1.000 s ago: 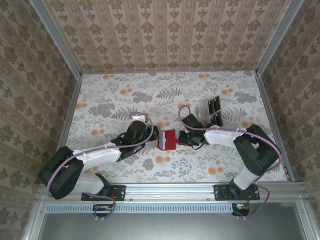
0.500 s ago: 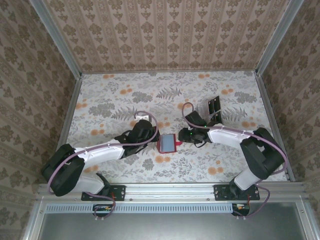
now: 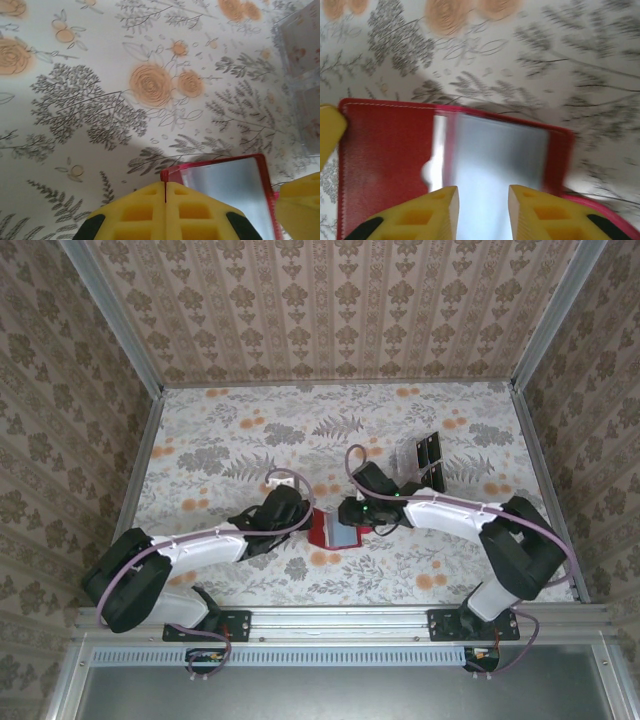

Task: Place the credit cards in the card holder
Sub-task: Flip over the card slot on the card holder.

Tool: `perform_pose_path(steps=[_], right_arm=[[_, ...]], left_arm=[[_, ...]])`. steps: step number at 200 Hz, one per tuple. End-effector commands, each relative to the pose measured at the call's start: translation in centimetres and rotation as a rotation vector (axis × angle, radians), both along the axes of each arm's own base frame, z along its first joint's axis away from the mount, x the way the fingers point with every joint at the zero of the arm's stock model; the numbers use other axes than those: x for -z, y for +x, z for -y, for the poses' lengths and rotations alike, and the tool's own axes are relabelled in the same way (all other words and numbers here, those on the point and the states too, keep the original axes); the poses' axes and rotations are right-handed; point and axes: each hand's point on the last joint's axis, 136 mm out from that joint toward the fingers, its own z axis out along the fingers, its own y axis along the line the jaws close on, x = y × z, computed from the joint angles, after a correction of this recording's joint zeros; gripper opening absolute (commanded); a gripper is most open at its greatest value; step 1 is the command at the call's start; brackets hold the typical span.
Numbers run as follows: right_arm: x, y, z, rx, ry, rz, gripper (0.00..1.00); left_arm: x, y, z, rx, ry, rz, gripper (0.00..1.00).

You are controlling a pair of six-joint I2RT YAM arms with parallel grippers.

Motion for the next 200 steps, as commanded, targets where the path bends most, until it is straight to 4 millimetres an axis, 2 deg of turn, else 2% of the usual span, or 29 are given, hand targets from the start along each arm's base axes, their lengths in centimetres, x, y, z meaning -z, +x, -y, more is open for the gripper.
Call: perform_pose_path(steps=[1,34,59,107,128,149,162,179,200], right_arm=[[0.6,0.0,-2.1,-0.021,0.028,-0.020,0.30],[3.4,-0.4,-0.8,0.014,-0.039,-0.050,0.29],[4.6,-0.6,-0.6,0.024,-0.052,-0.066,0.29],[5.3,-0.3,-1.4,0.021,-0.035,-0.085,0.29],[4.5,-0.2,-1.7,0.015,-0.023,-0.074,0.30],[3.4,-0.1,-2.0,0.004,-0.014,-0.056,0.31],[2.5,0.0,-2.1,-0.002,-0.005,-0.040,0.32],[1.4,0.0,-2.1,-0.007,0.002,-0.023,0.35],[-0.1,0.1,-1.8,-0.011,0.002,0.006,0.39]], left_arm=[[-0.2,0.1,-1.0,0.007,0.021,0.025,0.00],[1.1,0.0,-2.8,0.004,0.107,0.006,0.00],[2.6,-0.1,-3.8,0.028,0.202,-0.029,0.02],[5.3,-0.4,-4.5,0.081,0.358,-0.117,0.09],[4.8,-0.3,-4.6,0.093,0.374,-0.105,0.23],[3.2,-0.2,-4.7,0.100,0.360,-0.069,0.51],[2.0,-0.2,-4.7,0.101,0.347,-0.048,0.61],[0.6,-0.4,-4.6,0.101,0.318,-0.027,0.71],[-0.6,-0.8,-4.6,0.096,0.267,-0.015,0.75]])
